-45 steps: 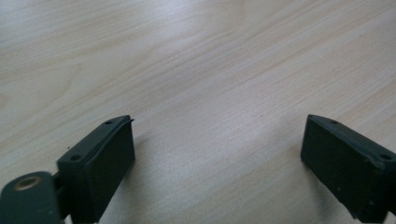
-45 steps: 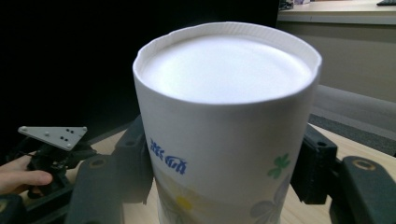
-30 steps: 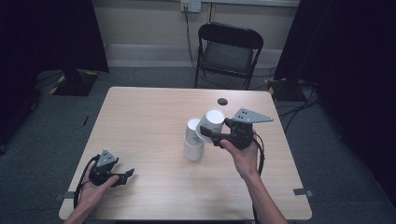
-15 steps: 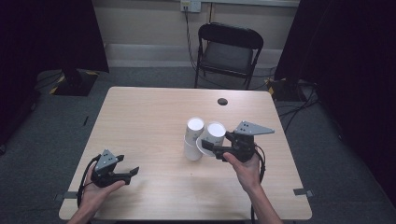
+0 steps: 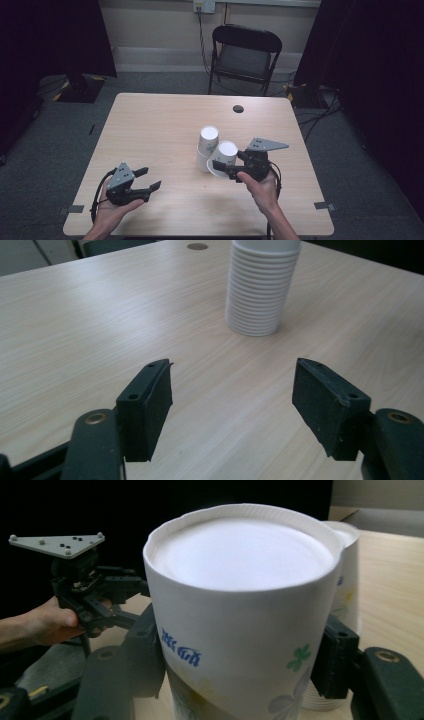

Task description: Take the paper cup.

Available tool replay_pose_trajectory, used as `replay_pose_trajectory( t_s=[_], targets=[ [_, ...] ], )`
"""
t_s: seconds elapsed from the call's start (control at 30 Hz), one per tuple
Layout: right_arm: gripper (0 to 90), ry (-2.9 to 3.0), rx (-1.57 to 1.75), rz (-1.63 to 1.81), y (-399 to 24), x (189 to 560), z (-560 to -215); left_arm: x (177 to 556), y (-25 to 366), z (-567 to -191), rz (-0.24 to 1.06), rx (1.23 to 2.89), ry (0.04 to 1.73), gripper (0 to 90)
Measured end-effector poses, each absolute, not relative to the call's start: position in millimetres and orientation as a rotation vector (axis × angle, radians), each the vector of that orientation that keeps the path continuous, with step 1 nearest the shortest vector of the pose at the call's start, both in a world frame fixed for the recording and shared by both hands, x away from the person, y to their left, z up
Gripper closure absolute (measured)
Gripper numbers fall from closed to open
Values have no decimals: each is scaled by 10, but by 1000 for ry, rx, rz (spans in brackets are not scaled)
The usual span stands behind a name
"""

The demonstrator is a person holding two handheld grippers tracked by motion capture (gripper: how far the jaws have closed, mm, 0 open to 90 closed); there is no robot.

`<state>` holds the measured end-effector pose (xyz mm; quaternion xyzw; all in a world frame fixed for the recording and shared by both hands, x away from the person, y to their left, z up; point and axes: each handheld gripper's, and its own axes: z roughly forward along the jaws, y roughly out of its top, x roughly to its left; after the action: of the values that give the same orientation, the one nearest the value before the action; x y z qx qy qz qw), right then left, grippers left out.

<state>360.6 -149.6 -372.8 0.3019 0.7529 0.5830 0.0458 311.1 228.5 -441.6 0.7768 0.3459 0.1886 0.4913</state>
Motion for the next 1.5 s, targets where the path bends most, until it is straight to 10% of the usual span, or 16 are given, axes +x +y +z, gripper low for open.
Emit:
replay_pose_trajectory(
  t_s=[1.5],
  targets=[
    [361,2515,1070,2055,-912,3572,-4019,3041,1563,-4252,523,1866,534,575]
  ],
)
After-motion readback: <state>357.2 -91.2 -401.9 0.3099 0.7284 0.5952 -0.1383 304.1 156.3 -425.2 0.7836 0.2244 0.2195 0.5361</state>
